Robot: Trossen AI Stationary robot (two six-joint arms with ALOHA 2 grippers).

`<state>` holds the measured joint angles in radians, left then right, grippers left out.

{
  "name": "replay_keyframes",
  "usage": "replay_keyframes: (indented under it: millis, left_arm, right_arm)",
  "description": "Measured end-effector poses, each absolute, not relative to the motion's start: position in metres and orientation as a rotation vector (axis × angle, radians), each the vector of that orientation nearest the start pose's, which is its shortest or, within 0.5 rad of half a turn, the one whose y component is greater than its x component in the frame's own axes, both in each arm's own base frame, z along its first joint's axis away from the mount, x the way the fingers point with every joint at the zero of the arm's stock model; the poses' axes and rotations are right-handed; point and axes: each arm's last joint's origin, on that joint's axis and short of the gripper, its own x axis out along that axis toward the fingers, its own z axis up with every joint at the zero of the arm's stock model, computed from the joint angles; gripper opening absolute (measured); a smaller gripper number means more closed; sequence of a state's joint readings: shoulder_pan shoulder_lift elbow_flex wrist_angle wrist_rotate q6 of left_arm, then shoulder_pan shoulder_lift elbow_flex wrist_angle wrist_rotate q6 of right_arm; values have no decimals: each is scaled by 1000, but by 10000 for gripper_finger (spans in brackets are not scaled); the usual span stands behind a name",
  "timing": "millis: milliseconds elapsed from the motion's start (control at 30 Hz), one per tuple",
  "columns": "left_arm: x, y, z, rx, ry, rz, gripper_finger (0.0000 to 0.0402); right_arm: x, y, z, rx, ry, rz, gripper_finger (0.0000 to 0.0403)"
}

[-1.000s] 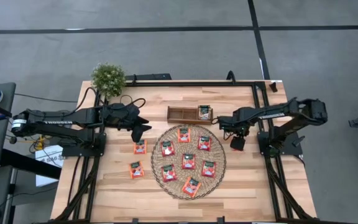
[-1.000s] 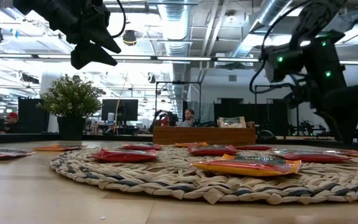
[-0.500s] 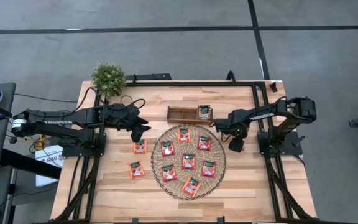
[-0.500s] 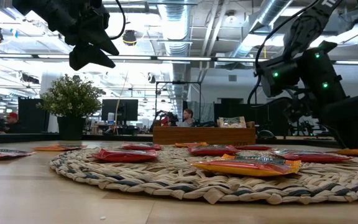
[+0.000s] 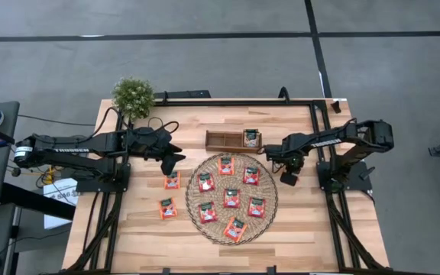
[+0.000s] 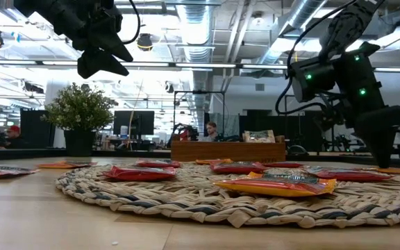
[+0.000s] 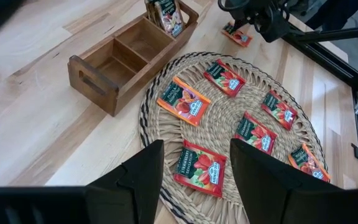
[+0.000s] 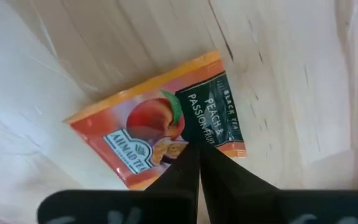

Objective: Pick & Place Tea
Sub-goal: Put the pink tea bag into the middle section of the wooden organizer

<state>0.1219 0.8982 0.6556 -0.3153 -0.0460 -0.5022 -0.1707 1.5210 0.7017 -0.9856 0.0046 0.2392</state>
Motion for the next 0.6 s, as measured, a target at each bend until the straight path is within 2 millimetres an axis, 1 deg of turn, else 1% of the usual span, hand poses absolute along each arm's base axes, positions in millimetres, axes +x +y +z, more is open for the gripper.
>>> replay_keyframes:
  millis: [300,500,600]
  left_arm:
    - [188,24,258,-510,505,300,177]
    - [188,24,258,-509,502,300,177]
    - [188,24,259,-510,502,300,177]
  right_arm:
    - [183,-32,147,332,1806,-355,1]
    - [178,-31,161,339,1729,-356,1]
    - [178,-31,166,338,1679,-348,7]
